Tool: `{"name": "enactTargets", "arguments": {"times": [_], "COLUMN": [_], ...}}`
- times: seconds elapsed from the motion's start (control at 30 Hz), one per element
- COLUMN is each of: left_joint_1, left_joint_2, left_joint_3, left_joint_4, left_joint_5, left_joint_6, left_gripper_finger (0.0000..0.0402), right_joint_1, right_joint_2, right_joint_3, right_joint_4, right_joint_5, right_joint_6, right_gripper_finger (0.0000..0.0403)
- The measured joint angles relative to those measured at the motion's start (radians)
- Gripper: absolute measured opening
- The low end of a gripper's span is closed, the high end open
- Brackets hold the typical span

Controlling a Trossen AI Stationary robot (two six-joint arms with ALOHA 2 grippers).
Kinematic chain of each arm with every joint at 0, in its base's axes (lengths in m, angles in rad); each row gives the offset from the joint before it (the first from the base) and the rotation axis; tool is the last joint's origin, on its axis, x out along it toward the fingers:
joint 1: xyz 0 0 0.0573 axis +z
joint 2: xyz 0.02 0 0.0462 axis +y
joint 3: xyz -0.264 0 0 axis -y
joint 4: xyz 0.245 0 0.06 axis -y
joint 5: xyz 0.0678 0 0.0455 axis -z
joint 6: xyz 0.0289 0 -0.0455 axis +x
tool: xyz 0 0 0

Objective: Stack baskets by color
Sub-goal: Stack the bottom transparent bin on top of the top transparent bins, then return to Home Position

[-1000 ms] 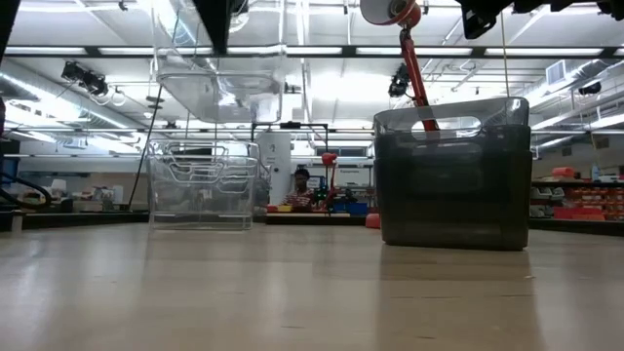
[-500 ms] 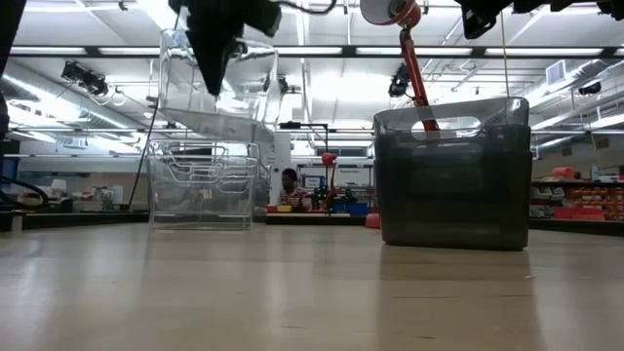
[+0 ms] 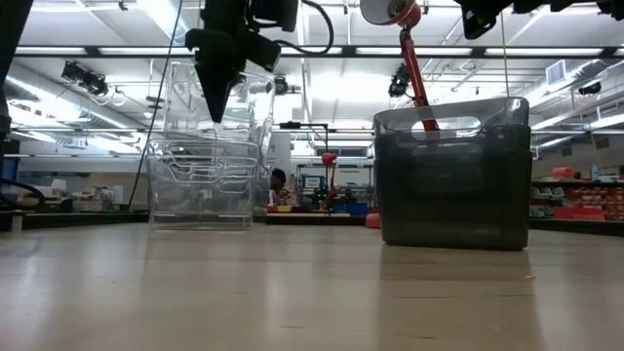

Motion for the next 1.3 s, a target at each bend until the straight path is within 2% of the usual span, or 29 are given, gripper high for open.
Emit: {"name": "enactTargets", "arguments": {"times": [0.37,0.57,0.93,1.07,1.3], "left_joint_1": [-0.008,-0.025,-0.050,-0.060,-0.071], "left_joint_2": [0.001,0.001,0.001,0.001,0.001], "left_joint_3": [-0.077,-0.077,-0.077,-0.077,-0.077], "left_joint_4": [0.048,0.122,0.158,0.158,0.158], "left_joint_5": [0.057,0.135,0.136,0.125,0.117], "left_joint_6": [-0.002,-0.029,-0.097,-0.121,-0.128], "left_gripper_finger": [0.0006,0.0006,0.0009,0.0036,0.0128], "right_joint_1": [0.000,0.000,0.000,0.000,0.000], "right_joint_2": [0.000,0.000,0.000,0.000,0.000], "right_joint_3": [0.000,0.000,0.000,0.000,0.000], "right_joint_4": [0.000,0.000,0.001,0.001,0.002], "right_joint_5": [0.000,0.000,0.000,0.000,0.000], "right_joint_6": [-0.002,-0.002,-0.002,-0.002,0.002], "right_gripper_finger": [0.0121,0.0121,0.0121,0.0121,0.0121]}}
